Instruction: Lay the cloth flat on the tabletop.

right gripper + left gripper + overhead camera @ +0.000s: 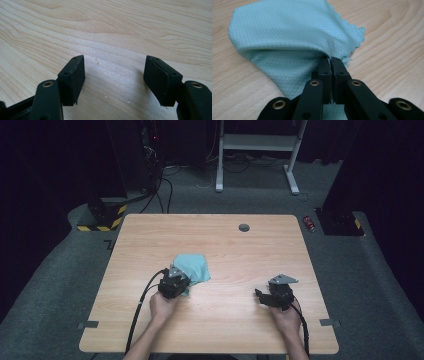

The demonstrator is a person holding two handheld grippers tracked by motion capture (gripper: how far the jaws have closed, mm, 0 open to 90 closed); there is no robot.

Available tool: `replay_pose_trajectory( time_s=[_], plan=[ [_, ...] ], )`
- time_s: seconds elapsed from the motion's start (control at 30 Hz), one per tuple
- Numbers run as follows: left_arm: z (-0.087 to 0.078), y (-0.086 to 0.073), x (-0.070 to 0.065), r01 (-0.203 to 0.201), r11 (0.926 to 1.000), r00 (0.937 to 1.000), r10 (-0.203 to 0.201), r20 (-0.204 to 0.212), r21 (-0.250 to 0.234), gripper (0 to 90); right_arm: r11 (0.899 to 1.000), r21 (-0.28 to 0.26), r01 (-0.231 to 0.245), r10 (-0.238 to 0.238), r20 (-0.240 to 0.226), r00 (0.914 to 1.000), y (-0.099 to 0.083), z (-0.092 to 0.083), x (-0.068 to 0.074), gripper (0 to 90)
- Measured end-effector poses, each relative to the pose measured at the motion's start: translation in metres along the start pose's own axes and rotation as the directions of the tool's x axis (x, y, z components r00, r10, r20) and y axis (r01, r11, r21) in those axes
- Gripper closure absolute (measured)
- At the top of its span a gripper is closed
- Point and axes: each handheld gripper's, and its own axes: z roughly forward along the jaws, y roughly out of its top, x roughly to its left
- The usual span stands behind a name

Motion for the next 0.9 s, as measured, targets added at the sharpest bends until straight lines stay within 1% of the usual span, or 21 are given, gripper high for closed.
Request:
replay_pose_trajectory(
  time_s=[0.03,0.07,0.1,0.13,0.17,0.2,0.23,0.27,0.3,0.33,0.4,0.57,0.6,0.63,0.67,0.73,0.77,0.8,0.83,0.87,0.9],
  plan=[
    [0.0,-0.001,-0.002,0.001,1.0,0.9999,-0.001,0.01,-0.002,87.4,1.0,0.0,0.0,0.0,0.0,1.0,0.0,0.0,0.0,33.6],
    [0.0,-0.001,-0.002,0.001,1.0,0.9999,-0.001,0.01,-0.002,87.3,1.0,0.0,0.001,-0.001,0.0,1.0,0.0,0.0,0.0,33.5],
    [0.0,-0.001,-0.007,-0.018,0.9998,0.9996,0.018,0.021,-0.001,87.4,1.0,0.001,-0.001,0.001,0.0,1.0,0.0,0.0,0.0,33.5],
    [0.0,-0.001,-0.007,-0.018,0.9998,0.9996,0.018,0.021,-0.001,87.4,1.0,0.0,0.001,-0.001,0.0,1.0,0.0,0.0,0.0,33.5],
    [0.0,0.0,-0.013,-0.034,0.9994,0.9987,0.034,0.039,0.001,87.3,1.0,0.0,0.0,0.0,0.0,1.0,0.0,0.0,0.0,33.5],
    [0.0,0.0,-0.013,-0.034,0.9994,0.9987,0.034,0.039,0.001,87.3,1.0,0.0,0.0,0.0,0.0,1.0,0.0,0.0,0.0,33.5],
    [0.0,-0.001,-0.017,-0.046,0.9989,0.9977,0.046,0.05,0.0,87.3,1.0,0.0,0.0,0.0,0.0,1.0,0.0,0.0,0.0,33.5],
    [0.001,-0.001,-0.021,-0.044,0.999,0.9969,0.044,0.065,-0.002,87.2,1.0,0.0,0.001,-0.001,0.0,1.0,0.0,0.0,0.0,33.5],
    [0.001,-0.002,-0.026,-0.051,0.9987,0.9956,0.052,0.078,-0.004,87.2,1.0,0.0,0.001,-0.001,0.0,1.0,0.0,0.0,0.0,33.5],
    [0.001,-0.002,-0.026,-0.051,0.9987,0.9956,0.052,0.078,-0.004,87.2,1.0,0.0,0.001,-0.001,0.0,1.0,0.0,0.0,0.0,33.5],
    [0.002,-0.002,-0.031,-0.055,0.9984,0.9944,0.056,0.09,-0.011,87.2,1.0,0.0,0.001,-0.001,0.0,1.0,0.0,0.0,0.0,33.5],
    [0.004,0.0,-0.048,-0.106,0.9943,0.9861,0.106,0.128,-0.011,87.2,1.0,0.0,0.001,-0.001,0.0,1.0,0.0,0.0,0.0,33.5],
    [0.004,0.0,-0.048,-0.106,0.9943,0.9861,0.106,0.128,-0.011,87.2,1.0,0.0,0.001,-0.001,0.0,1.0,0.0,0.0,0.0,33.5],
    [0.005,0.0,-0.052,-0.118,0.993,0.9838,0.118,0.135,-0.008,87.2,1.0,0.0,0.001,-0.001,0.0,1.0,0.0,0.0,0.0,33.5],
    [0.006,0.001,-0.059,-0.142,0.9899,0.9789,0.141,0.148,-0.01,87.2,1.0,0.0,0.001,-0.001,0.0,1.0,0.0,0.0,0.0,33.5],
    [0.007,0.002,-0.065,-0.171,0.9853,0.973,0.17,0.156,-0.009,87.1,1.0,0.0,0.0,0.0,0.0,1.0,0.0,0.0,0.0,33.5],
    [0.007,0.002,-0.065,-0.171,0.9853,0.973,0.17,0.156,-0.009,87.1,1.0,0.0,0.0,0.0,0.0,1.0,0.0,0.0,0.0,33.5],
    [0.008,0.003,-0.069,-0.179,0.9838,0.9704,0.178,0.164,-0.008,87.1,1.0,0.0,0.001,-0.001,0.0,1.0,0.0,0.0,0.0,33.5],
    [0.009,0.004,-0.075,-0.194,0.9809,0.9647,0.193,0.179,-0.01,87.1,1.0,0.0,0.001,-0.001,0.0,1.0,0.0,0.0,0.0,33.5],
    [0.009,0.004,-0.075,-0.194,0.9809,0.9647,0.193,0.179,-0.01,87.2,1.0,0.0,0.001,-0.001,0.0,1.0,0.0,0.0,0.0,33.6],
    [0.01,0.005,-0.08,-0.209,0.9779,0.9591,0.207,0.193,-0.01,87.1,1.0,0.0,0.0,0.0,0.0,1.0,0.0,0.0,0.0,33.5]
  ],
)
